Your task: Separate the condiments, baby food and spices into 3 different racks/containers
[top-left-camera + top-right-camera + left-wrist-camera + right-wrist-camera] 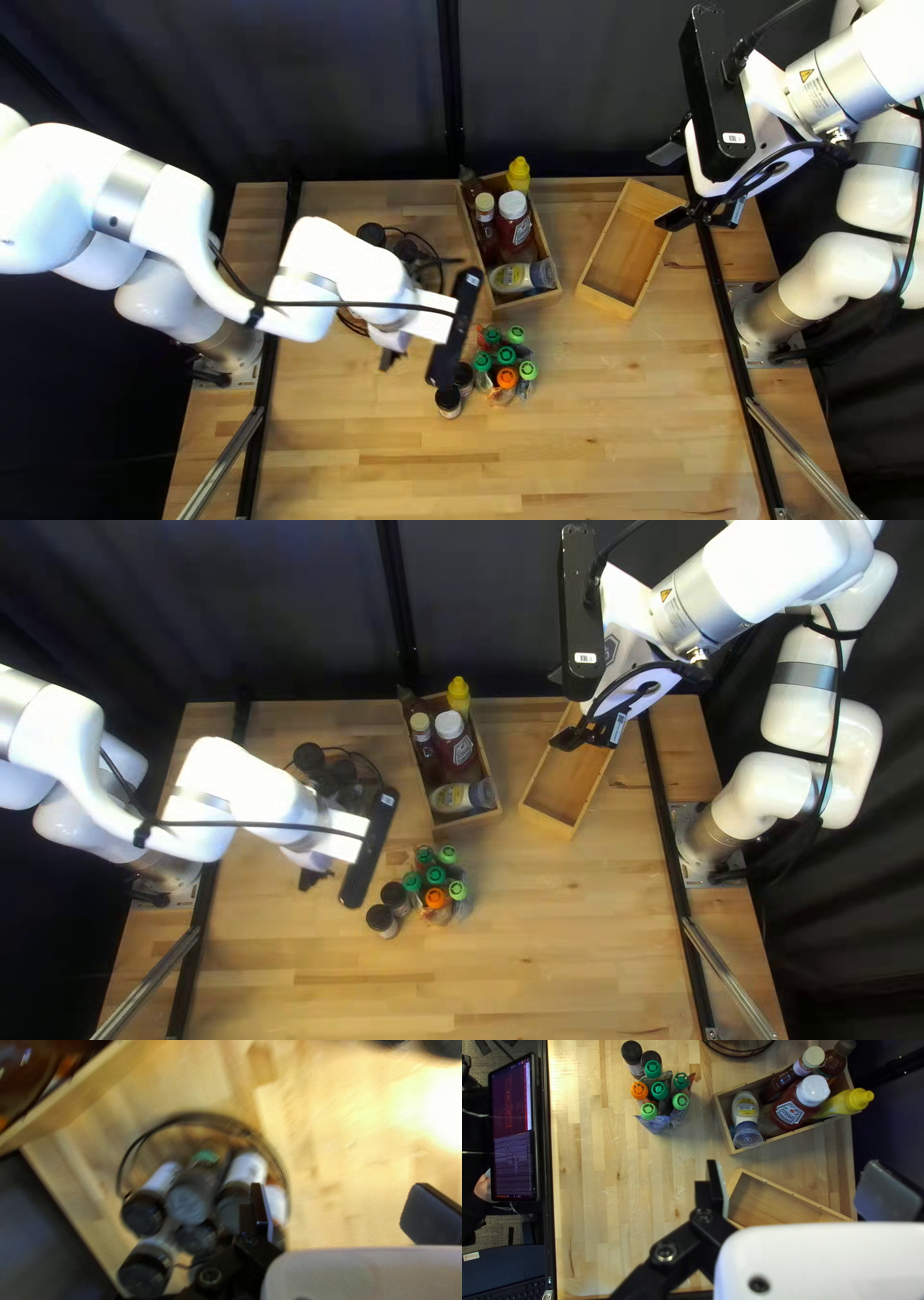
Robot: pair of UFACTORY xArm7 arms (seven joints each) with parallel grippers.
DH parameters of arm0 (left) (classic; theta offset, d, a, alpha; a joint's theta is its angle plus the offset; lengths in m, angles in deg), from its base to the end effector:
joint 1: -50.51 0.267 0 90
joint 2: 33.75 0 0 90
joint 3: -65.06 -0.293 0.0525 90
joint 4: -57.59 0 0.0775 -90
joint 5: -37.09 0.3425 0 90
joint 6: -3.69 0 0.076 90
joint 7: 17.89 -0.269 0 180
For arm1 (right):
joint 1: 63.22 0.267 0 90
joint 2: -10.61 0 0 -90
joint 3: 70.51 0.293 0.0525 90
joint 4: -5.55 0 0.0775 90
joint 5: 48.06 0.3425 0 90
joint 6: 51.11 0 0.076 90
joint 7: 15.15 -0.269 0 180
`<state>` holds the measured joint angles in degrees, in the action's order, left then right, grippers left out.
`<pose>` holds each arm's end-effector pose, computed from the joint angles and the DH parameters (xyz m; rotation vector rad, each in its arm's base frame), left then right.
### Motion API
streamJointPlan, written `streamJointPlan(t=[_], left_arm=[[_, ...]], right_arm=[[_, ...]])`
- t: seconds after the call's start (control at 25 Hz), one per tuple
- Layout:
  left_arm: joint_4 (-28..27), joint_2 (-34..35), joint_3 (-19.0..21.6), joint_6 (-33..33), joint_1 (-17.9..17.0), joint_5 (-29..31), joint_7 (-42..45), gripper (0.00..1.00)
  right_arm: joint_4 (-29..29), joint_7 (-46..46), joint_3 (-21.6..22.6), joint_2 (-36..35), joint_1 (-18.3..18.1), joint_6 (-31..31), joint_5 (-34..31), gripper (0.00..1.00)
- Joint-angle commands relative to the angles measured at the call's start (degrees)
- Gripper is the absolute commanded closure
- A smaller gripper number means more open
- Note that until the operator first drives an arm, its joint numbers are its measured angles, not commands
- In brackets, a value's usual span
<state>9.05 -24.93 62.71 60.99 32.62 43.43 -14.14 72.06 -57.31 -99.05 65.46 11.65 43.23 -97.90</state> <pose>0.4042 -0.0920 0.1770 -3.0291 0.4053 -0.0239 0.3775 -0.0005 0.4816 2.9830 -0.0710 0.8352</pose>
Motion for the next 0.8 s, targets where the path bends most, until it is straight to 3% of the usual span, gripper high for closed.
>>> streamJointPlan(t=[0.04, 0.48, 0.8], left_arm=[[-4.74, -4.62, 2.96, 0.26, -1.83, -0.46, 13.48, 0.00], [-11.24, -12.47, 7.83, 3.71, -6.35, 6.91, 56.57, 0.00], [-10.51, -16.80, 6.88, 1.33, -7.59, 10.63, 73.89, 0.00]], right_arm=[[0.00, 0.00, 0.00, 0.00, 0.00, 0.00, 0.00, 0.00], [0.00, 0.00, 0.00, 0.00, 0.00, 0.00, 0.00, 0.00], [0.00, 0.00, 0.00, 0.00, 0.00, 0.00, 0.00, 0.00]])
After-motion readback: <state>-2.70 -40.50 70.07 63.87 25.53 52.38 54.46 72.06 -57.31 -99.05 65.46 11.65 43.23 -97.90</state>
